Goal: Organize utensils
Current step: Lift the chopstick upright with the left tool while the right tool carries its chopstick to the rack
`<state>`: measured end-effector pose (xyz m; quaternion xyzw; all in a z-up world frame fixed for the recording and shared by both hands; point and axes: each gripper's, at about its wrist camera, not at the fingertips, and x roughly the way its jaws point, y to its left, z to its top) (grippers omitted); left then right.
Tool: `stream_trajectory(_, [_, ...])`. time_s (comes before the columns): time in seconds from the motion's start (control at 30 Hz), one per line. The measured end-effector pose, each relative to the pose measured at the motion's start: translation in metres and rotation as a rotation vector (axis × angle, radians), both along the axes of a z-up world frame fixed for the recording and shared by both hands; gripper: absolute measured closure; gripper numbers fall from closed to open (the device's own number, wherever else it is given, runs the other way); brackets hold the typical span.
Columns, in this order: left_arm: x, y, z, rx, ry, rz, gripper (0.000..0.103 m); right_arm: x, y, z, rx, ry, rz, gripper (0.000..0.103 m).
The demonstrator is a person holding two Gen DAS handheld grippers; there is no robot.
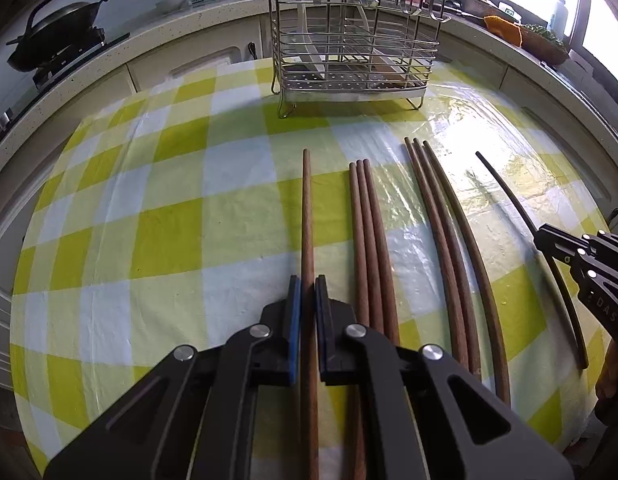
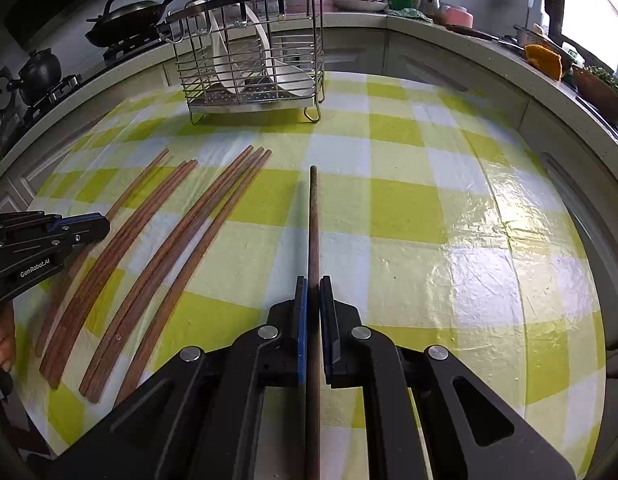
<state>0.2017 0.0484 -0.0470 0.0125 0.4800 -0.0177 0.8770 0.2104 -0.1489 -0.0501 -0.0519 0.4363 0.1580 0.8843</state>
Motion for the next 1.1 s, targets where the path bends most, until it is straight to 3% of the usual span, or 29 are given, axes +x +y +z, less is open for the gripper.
stream_trajectory(0.37, [-0.010, 0.012, 0.025, -0.027, -0.068, 0.026, 0.096, -0.005, -0.006, 0.029, 0.042, -0.061, -0.009, 0.095])
stream_trajectory(0.77, [-0.025, 0.033, 0.073, -0.075, -0.221, 0.083, 0.096, -0.014, -0.017, 0.074, 0.088, -0.164, -0.026, 0.095])
stream_trajectory(1.1, [-0.038, 0.038, 0.104, -0.092, -0.325, 0.103, 0.096, -0.019, -0.021, 0.087, 0.103, -0.197, -0.031, 0.095])
